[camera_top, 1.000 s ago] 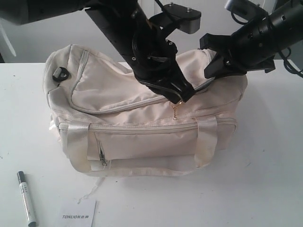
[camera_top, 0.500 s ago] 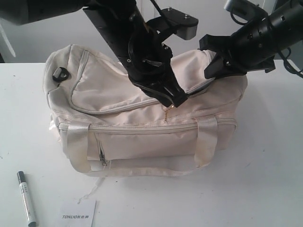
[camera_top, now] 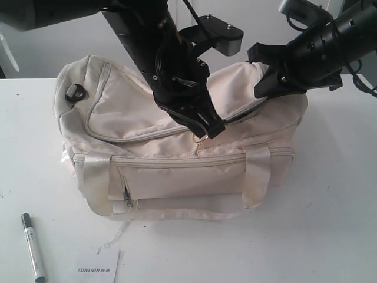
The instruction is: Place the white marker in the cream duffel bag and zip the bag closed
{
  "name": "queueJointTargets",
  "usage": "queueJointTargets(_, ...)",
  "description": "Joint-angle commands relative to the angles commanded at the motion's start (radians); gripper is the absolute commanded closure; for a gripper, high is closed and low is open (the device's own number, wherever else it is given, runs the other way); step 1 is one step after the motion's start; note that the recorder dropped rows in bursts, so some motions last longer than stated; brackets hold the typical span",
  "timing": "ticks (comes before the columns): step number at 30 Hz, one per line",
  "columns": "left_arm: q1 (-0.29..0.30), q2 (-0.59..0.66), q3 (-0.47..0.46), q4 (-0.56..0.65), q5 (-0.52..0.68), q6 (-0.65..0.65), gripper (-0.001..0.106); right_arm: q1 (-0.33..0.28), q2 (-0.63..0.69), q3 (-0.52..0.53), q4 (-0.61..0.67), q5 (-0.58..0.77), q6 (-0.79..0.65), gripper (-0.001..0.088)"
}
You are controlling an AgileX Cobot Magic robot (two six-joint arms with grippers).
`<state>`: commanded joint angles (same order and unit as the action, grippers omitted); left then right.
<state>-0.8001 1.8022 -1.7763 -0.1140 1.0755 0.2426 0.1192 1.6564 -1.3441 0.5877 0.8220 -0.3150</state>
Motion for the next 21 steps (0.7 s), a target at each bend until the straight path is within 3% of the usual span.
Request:
queueJointTargets(5, 0.0, -0.004, 0.0, 0.003, 0.013, -0.002, 0.105, 0.0, 0.0, 0.0, -0.013, 0.0, 0.0, 0.0868)
queueJointTargets(10, 0.0, -0.063, 0.0, 0.003, -0.059, -0.002, 0.105, 0.0, 0.0, 0.0, -0.016, -0.008, 0.0, 0.0868)
queueJointTargets(21, 0.0, -0.081, 0.0, 0.065, 0.0, -0.002, 0.105, 0.0, 0.0, 0.0, -0.031, -0.019, 0.0, 0.0868)
